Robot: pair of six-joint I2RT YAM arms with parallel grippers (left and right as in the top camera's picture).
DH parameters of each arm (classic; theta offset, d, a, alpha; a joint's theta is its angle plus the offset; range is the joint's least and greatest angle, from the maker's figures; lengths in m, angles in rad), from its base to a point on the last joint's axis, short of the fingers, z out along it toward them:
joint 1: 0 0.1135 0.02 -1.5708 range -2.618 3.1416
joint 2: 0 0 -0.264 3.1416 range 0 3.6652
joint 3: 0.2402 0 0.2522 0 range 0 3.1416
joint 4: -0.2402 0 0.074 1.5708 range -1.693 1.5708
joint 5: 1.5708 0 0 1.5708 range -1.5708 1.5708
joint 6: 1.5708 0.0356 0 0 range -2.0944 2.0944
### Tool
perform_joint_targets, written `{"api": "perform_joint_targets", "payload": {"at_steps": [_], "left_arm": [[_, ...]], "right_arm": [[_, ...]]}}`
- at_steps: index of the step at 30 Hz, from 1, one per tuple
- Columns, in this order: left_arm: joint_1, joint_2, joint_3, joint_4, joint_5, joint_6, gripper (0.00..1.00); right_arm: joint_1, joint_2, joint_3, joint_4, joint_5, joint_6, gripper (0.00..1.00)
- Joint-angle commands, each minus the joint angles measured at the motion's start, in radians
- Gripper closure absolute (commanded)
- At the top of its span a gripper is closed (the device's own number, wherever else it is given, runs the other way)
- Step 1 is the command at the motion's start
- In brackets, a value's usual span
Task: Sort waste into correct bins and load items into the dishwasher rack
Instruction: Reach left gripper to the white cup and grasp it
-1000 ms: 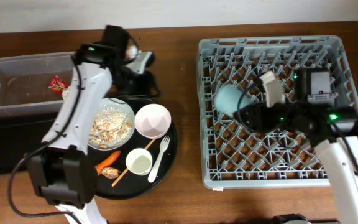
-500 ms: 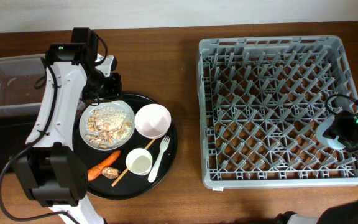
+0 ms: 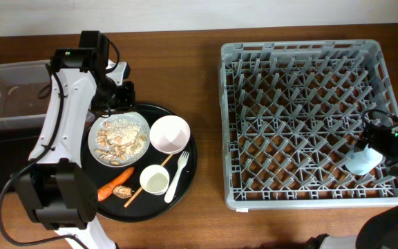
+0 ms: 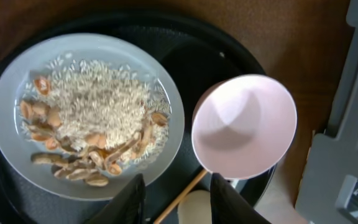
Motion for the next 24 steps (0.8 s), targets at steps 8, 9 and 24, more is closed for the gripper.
{"api": "perform_joint_targets", "payload": {"at_steps": [8, 9, 24], "left_arm": [[0.000, -0.078, 0.006, -0.351, -0.062, -0.014, 0.67], [-0.010, -0.122, -0.009, -0.349, -0.074, -0.032, 0.67], [-0.148, -0.473, -0.864, 0.256, -0.066, -0.204, 0.62]], "right_arm": [[0.351, -0.156, 0.016, 0.053, -0.408, -0.176, 0.01], [0.372, -0.156, 0.016, 0.046, -0.403, -0.176, 0.01], [0.461, -0.156, 0.014, 0.035, -0.344, -0.177, 0.01]]}}
